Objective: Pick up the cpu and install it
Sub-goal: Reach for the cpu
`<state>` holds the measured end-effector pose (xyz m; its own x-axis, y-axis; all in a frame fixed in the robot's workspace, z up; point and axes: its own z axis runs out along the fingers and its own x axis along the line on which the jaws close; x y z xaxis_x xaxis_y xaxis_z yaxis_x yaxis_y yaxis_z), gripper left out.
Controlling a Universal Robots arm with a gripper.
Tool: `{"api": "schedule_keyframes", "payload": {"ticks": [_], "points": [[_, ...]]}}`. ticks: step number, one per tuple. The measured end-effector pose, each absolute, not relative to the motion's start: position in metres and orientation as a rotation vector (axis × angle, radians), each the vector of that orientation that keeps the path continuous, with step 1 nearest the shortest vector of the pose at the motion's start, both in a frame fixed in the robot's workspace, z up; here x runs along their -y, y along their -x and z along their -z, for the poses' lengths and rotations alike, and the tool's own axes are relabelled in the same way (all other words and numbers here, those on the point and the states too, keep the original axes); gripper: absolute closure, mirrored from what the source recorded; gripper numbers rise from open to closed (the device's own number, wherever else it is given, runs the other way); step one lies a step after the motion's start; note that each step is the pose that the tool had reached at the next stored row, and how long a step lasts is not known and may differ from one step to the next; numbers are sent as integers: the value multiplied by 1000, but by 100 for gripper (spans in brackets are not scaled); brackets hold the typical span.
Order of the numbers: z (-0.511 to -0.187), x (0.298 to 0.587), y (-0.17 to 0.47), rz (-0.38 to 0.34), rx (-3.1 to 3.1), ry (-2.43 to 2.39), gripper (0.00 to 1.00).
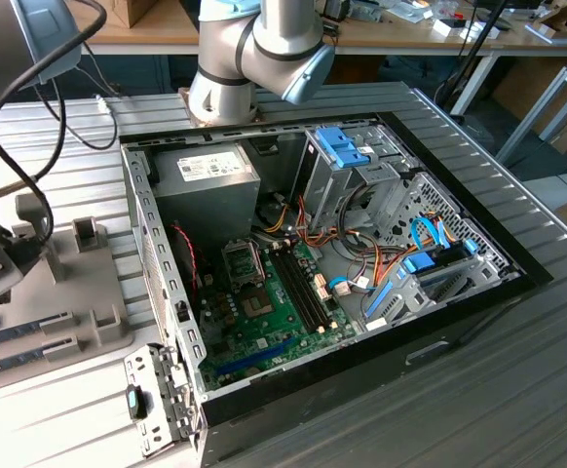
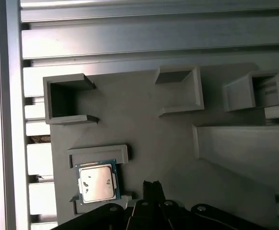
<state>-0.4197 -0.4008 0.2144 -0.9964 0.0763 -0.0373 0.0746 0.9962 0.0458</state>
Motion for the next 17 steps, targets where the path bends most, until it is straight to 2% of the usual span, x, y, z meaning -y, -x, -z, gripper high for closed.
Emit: {"api": "schedule_keyframes", "payload": {"ticks": [17], "points": [[-216, 401, 444, -86, -3092, -117, 90]]}}
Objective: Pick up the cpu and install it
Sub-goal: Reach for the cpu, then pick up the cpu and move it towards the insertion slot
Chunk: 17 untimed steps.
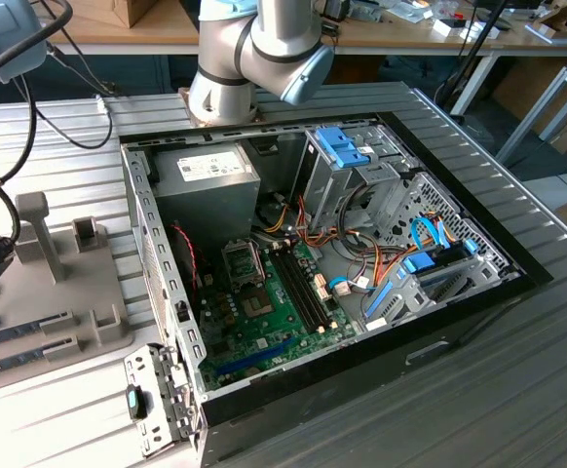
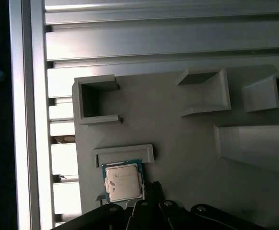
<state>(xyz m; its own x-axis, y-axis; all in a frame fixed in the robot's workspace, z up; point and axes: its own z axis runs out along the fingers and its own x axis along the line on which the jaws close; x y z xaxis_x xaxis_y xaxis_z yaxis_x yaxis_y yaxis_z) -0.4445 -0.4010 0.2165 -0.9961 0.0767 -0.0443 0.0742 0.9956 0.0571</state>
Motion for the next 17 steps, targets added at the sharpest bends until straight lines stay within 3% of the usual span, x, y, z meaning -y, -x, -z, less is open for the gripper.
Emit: {"api": "schedule_keyframes", "payload": {"ticks": [17], "points": [[-216, 401, 444, -121, -3091, -118, 90]]}}
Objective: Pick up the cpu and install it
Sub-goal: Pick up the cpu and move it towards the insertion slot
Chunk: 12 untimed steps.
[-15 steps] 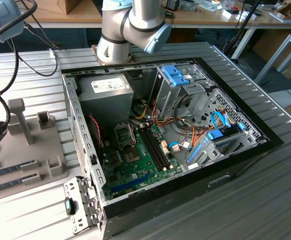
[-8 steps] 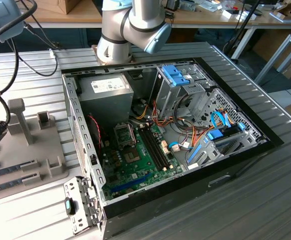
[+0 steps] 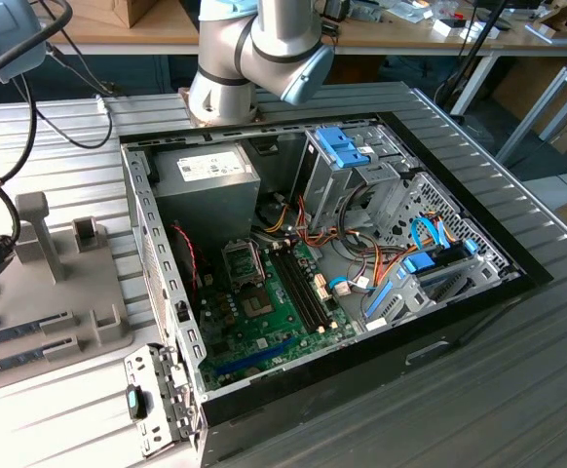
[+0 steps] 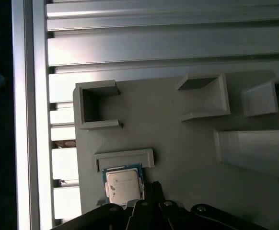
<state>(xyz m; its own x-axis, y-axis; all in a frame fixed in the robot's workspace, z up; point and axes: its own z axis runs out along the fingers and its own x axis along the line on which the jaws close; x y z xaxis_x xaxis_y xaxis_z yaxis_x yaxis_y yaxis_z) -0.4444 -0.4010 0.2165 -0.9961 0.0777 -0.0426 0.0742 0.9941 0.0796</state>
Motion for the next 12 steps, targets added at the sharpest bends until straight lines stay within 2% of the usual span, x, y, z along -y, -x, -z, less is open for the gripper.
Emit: {"api": "schedule_keyframes", "payload": {"ticks": [2, 3, 4, 6, 7, 8, 12], "points": [[-217, 401, 444, -124, -3091, -118, 89], [-216, 401, 444, -126, -3091, -118, 84], [-216, 401, 444, -127, -3091, -118, 84], [-216, 401, 444, -130, -3091, -118, 71], [-217, 401, 444, -133, -3091, -118, 71], [-216, 401, 444, -135, -3093, -118, 64], [-216, 401, 444, -129, -3178, -127, 64]]}}
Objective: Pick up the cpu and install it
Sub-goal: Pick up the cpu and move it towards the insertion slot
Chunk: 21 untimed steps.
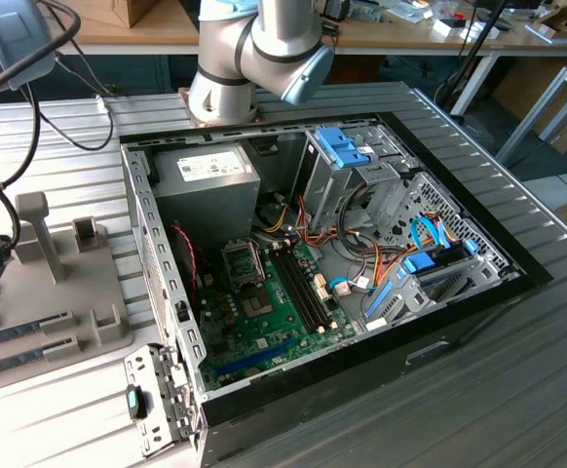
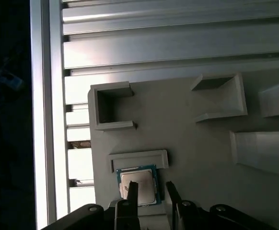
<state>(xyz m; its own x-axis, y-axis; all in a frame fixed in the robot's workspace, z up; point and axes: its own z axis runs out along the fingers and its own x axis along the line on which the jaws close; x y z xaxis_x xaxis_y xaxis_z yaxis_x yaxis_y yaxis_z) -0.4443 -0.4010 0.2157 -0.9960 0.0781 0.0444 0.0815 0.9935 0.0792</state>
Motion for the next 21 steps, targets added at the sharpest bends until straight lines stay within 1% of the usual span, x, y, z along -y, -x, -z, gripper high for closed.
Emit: {"api": "schedule_keyframes", "payload": {"ticks": [3, 4, 5, 6, 14, 15, 16, 18, 19, 21], "points": [[-216, 401, 444, 118, 3087, 124, 64], [-216, 401, 444, 96, 3088, 125, 64], [-216, 401, 444, 52, 3091, 124, 64], [-216, 401, 444, 28, 3092, 125, 64], [-216, 401, 444, 20, 3092, 125, 64], [-216, 401, 444, 20, 3092, 125, 63], [-216, 401, 444, 19, 3092, 125, 57], [-216, 401, 444, 18, 3092, 125, 57], [-216, 401, 444, 17, 3092, 125, 51], [-216, 401, 444, 16, 3092, 125, 51]]}}
